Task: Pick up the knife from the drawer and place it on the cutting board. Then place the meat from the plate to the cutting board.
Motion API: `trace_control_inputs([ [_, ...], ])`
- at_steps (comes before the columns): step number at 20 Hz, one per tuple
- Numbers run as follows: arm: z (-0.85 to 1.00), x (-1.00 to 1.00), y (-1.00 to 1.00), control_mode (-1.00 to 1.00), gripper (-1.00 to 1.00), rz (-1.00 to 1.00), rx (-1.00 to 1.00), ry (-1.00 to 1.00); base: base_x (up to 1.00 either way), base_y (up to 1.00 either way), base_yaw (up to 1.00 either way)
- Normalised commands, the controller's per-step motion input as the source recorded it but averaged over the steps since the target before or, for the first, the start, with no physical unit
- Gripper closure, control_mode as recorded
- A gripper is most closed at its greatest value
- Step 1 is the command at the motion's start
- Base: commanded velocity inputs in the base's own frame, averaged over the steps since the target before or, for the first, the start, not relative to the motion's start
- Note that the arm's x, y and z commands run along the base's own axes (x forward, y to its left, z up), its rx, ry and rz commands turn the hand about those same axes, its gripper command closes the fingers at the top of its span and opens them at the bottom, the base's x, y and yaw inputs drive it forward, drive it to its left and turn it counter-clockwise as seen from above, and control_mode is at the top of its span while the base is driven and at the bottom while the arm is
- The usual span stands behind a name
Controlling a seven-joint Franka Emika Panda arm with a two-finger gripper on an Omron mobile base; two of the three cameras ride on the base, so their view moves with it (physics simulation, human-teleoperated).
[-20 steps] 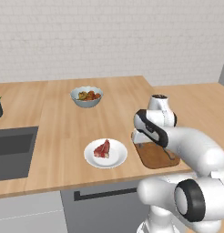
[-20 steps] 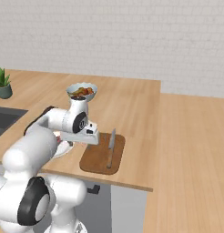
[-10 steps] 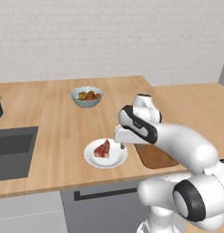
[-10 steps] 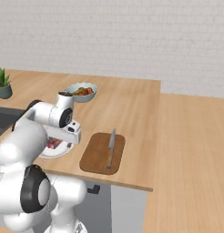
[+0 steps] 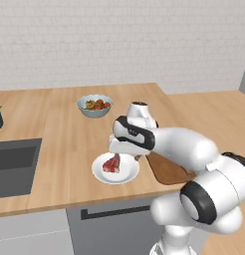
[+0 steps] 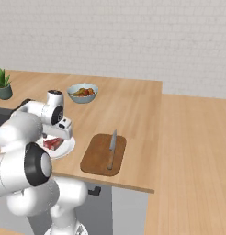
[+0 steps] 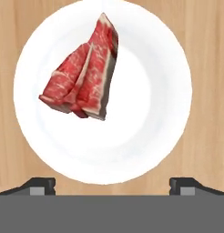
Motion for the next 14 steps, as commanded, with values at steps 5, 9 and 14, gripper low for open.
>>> trace_control_inputs([
  [5,-0.14,0.51,0.18,-1.00,-1.00,0.00,-0.04,0.00,0.00,0.00,0.00],
  [9,-0.19,0.53,0.23,-1.00,-1.00,-0.01,-0.08,0.00,0.00,0.00,0.00],
  [14,-0.30,0.41,0.10,-1.00,-1.00,0.00,-0.07,0.00,0.00,0.00,0.00],
])
